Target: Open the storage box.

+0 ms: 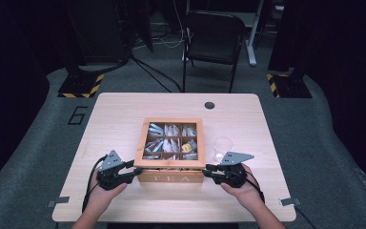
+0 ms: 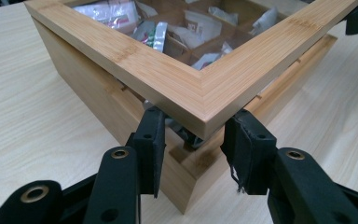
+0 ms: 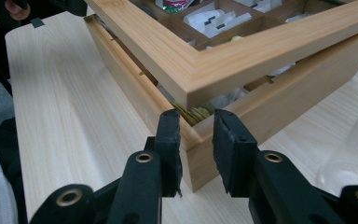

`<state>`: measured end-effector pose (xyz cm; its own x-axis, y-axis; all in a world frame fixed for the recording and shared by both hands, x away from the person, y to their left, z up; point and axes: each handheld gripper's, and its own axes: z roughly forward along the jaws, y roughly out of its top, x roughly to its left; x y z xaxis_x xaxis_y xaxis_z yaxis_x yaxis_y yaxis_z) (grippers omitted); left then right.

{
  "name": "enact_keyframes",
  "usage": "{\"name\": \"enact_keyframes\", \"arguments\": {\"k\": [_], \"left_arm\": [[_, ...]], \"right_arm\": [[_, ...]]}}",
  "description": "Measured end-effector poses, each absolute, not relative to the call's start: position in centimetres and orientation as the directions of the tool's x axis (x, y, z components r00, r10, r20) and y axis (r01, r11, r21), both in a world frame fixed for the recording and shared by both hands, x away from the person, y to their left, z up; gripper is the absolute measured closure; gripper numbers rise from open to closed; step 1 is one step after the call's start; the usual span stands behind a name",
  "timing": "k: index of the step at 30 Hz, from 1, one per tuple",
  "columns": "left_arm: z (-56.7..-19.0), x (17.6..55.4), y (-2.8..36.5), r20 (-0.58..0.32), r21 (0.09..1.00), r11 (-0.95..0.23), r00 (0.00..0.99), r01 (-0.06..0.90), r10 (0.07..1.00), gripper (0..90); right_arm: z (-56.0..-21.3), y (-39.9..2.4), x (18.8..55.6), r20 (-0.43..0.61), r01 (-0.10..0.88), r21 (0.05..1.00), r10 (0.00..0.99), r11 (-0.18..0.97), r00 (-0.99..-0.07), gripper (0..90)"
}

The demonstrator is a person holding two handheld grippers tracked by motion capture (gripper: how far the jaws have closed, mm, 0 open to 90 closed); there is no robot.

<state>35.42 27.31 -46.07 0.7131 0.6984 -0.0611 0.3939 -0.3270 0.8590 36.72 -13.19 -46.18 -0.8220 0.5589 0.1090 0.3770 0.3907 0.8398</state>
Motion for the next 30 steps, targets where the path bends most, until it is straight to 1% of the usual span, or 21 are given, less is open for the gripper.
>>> {"name": "enact_keyframes", "arguments": {"k": [2,4,11,15,19,30], "left_arm": [[-45.7,35.5,27.4,-0.053,0.864,-0.327,0.714,0.384,0.698,58.5],[-45.5,35.6,27.3,-0.071,0.871,-0.301,0.706,0.389,0.705,58.6],[-44.6,36.0,27.2,-0.040,0.871,-0.320,0.703,0.372,0.710,58.4],[-44.1,36.2,27.3,-0.028,0.871,-0.327,0.702,0.367,0.712,58.3],[-43.7,36.4,27.4,-0.015,0.872,-0.333,0.700,0.358,0.714,58.3],[-43.1,36.6,27.5,-0.032,0.876,-0.311,0.688,0.369,0.725,55.8]], "right_arm": [[-46.2,-13.3,36.8,0.099,0.375,0.839,0.567,0.393,-0.818,70.1],[-46.1,-13.4,37.0,0.087,0.365,0.840,0.564,0.401,-0.821,68.4],[-45.3,-13.8,37.5,0.116,0.380,0.850,0.575,0.365,-0.810,61.3],[-44.4,-13.8,37.9,0.102,0.363,0.859,0.575,0.360,-0.812,58.9],[-43.7,-13.5,38.3,0.085,0.345,0.866,0.573,0.362,-0.815,57.7],[-42.9,-12.8,38.7,0.056,0.322,0.865,0.564,0.384,-0.824,56.1]]}}
